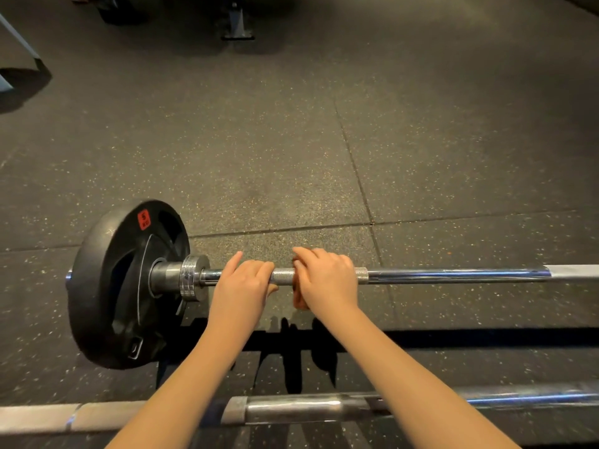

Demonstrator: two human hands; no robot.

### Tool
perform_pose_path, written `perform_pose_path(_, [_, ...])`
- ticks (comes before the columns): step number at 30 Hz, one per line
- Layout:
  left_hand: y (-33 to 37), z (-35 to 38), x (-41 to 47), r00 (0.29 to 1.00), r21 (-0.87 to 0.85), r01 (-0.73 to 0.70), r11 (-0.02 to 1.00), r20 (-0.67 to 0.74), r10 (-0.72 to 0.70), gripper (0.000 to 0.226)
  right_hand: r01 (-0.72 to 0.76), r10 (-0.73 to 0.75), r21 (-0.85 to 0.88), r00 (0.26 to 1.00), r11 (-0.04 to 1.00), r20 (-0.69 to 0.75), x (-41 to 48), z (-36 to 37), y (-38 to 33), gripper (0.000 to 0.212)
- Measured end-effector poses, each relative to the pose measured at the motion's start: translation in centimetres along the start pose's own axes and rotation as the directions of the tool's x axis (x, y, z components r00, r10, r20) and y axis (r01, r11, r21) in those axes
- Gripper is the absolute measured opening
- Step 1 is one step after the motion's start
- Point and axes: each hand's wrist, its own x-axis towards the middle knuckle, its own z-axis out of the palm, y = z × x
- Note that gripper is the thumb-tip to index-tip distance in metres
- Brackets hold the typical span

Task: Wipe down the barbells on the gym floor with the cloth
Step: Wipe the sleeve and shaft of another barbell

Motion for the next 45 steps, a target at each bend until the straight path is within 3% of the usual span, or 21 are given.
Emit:
perform_pose_path(3, [-0.6,-0.3,-0.1,1.0,0.018,-0.006,1.0,-0.008,0.006,0.048,0.109,-0.112,0.036,0.991,0.993,0.074,0.4,0.3,-0.3,0.036])
perform_pose_path(7, [-0.4,-0.2,-0.1,1.0,0.008,-0.001,1.0,-0.024,0.001,0.047,0.131,-0.132,-0.011,0.989,0.991,-0.072,-1.3,-1.0,4.1,0.031])
perform_pose_path(11, [0.6,0.1,0.0,0.999,0.001,-0.005,1.0,-0.035,0.005,0.047,0.023,-0.024,-0.007,0.981,1.0,-0.191,-2.1,-0.6,3.6,0.027])
perform_pose_path(16, [-0.3,-0.3,-0.1,1.0,0.031,-0.009,0.999,-0.018,0.009,0.048,0.174,-0.171,0.025,0.981,0.984,-0.097,-0.9,1.2,0.5,0.026])
perform_pose_path(20, [-1.0,-0.5,-0.1,1.0,0.052,-0.017,0.999,-0.016,0.018,0.046,0.229,-0.227,0.009,0.97,0.973,-0.091,-1.7,-0.4,3.9,0.023])
perform_pose_path(24, [-0.1,-0.3,0.0,1.0,0.035,-0.002,0.999,-0.003,0.002,0.044,0.116,-0.123,-0.046,0.973,0.992,-0.194,-2.7,-1.3,6.9,0.026])
perform_pose_path(27, [0.7,-0.3,0.5,0.999,0.029,0.024,0.999,0.042,-0.025,0.041,-0.016,0.01,-0.02,0.967,1.0,-0.256,-2.7,-0.5,4.8,0.025])
perform_pose_path(34, [-0.7,-0.9,0.4,0.991,0.062,0.005,0.998,0.132,-0.013,0.046,0.187,-0.192,-0.071,0.979,0.98,-0.074,-1.8,-0.1,4.2,0.023])
perform_pose_path(37, [-0.5,-1.2,0.3,0.991,0.061,-0.003,0.998,0.137,-0.005,0.044,0.126,-0.138,-0.107,0.983,0.986,-0.118,-2.5,-1.5,7.3,0.024])
perform_pose_path(42, [2.4,-0.9,1.4,0.994,0.035,-0.059,0.998,0.092,0.056,0.037,-0.119,0.108,-0.039,0.972,0.992,-0.209,-3.5,-1.1,6.0,0.028])
perform_pose_path(45, [4.5,-0.1,3.1,0.98,-0.011,-0.102,0.995,0.17,0.102,0.054,0.019,-0.025,-0.049,0.99,0.999,-0.138,-3.2,-1.3,6.5,0.025])
